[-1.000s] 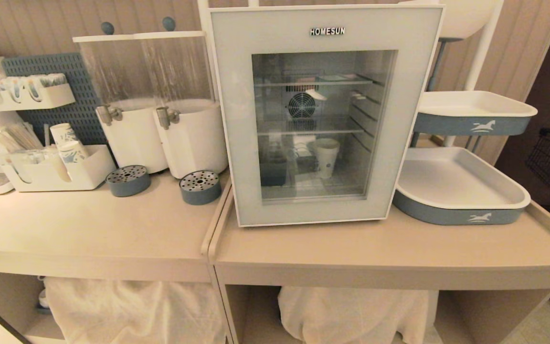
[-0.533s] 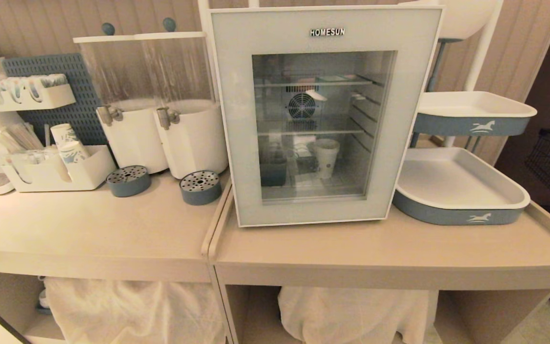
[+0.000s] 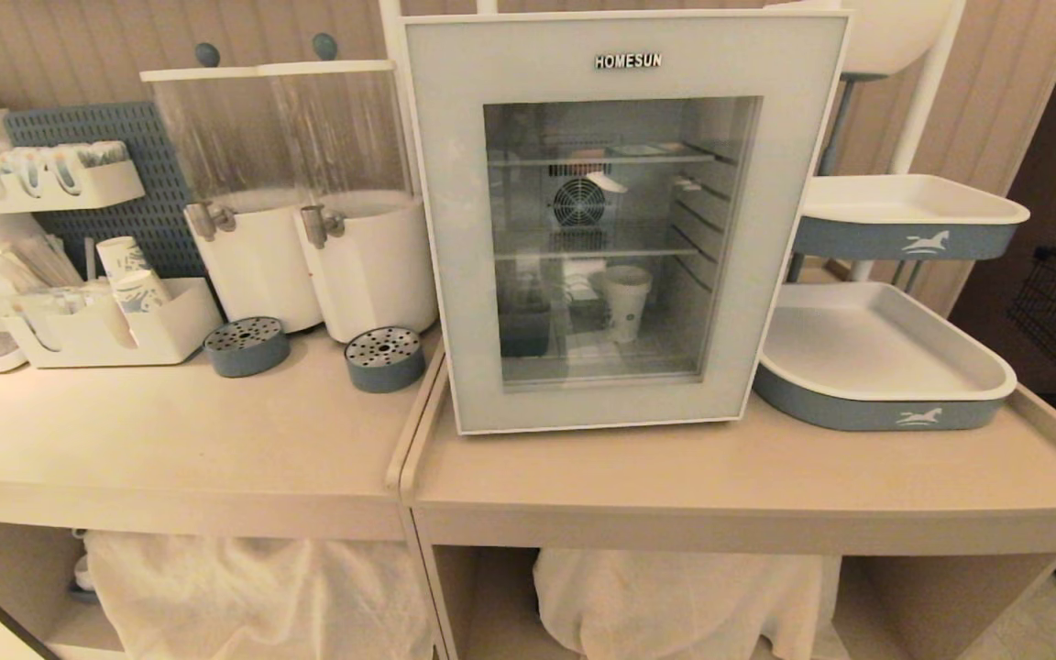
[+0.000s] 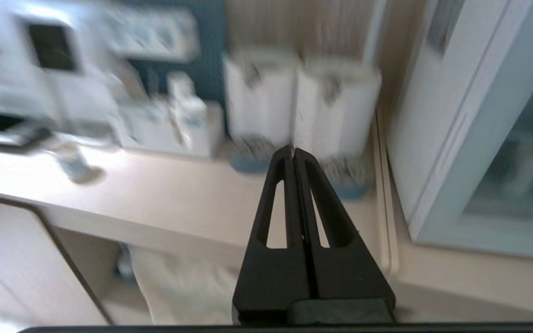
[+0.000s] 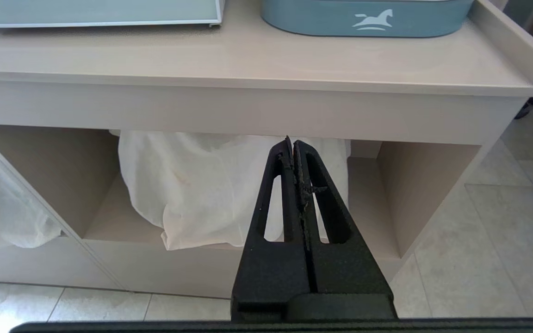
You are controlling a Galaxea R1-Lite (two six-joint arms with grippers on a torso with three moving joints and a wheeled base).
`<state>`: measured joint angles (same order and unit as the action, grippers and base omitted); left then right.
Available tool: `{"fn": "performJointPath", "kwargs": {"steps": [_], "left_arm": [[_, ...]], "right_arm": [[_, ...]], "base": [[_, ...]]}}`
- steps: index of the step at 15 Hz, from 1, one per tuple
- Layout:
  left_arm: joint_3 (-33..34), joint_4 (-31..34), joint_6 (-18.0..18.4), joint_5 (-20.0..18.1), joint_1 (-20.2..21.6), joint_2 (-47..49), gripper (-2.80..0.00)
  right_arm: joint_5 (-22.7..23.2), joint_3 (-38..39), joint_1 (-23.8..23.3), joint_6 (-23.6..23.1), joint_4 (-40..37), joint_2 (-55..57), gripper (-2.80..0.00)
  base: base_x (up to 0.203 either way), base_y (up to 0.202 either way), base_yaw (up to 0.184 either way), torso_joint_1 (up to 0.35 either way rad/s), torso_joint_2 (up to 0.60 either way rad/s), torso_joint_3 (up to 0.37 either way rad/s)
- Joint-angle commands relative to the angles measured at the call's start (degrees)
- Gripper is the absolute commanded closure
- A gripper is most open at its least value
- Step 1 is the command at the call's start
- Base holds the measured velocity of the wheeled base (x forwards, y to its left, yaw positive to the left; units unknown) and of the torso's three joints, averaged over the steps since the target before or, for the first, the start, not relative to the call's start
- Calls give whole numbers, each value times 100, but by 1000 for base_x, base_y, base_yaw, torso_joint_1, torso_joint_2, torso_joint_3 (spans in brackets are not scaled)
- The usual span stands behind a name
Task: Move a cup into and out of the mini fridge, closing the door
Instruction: Open the freezer door
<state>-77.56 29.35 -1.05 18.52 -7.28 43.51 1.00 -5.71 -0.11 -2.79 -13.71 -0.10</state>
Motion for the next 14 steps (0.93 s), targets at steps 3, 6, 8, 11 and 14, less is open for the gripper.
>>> {"fn": "performJointPath", "kwargs": {"steps": [3, 6, 8, 11, 14], "left_arm": [[-501, 30, -57, -1553, 792, 2206, 0], [-659, 33, 378, -4373, 2138, 3025, 0], [-703, 34, 842, -6347, 2833, 3724, 0], [-737, 34, 1647, -8041, 3205, 4685, -280], [-978, 15, 2265, -9655, 3125, 5493, -280]], "right_arm": [[5, -1, 2, -11, -14, 10, 0], [5, -1, 2, -11, -9, 10, 0], [5, -1, 2, -11, -17, 10, 0], [5, -1, 2, -11, -17, 10, 0], [5, -1, 2, -11, -17, 10, 0]], "base": [[0, 0, 0, 0, 0, 0], [0, 0, 0, 0, 0, 0], [0, 0, 0, 0, 0, 0], [0, 0, 0, 0, 0, 0], [0, 0, 0, 0, 0, 0]]}}
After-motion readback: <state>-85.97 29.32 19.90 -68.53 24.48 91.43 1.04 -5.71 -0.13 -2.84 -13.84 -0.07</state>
